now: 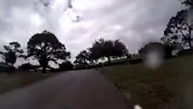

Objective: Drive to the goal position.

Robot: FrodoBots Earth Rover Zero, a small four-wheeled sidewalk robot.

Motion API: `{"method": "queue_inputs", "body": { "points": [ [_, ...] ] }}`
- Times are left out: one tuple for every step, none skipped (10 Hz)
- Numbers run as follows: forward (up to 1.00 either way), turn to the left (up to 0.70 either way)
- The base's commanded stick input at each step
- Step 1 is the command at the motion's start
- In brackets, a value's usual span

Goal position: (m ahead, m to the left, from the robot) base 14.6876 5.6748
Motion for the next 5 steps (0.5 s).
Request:
{"method": "queue_inputs", "body": {
  "points": [
    [0.85,0.00],
    [0.85,0.21],
    [0.85,0.33],
    [0.85,0.17],
    [0.85,0.00]
  ]
}}
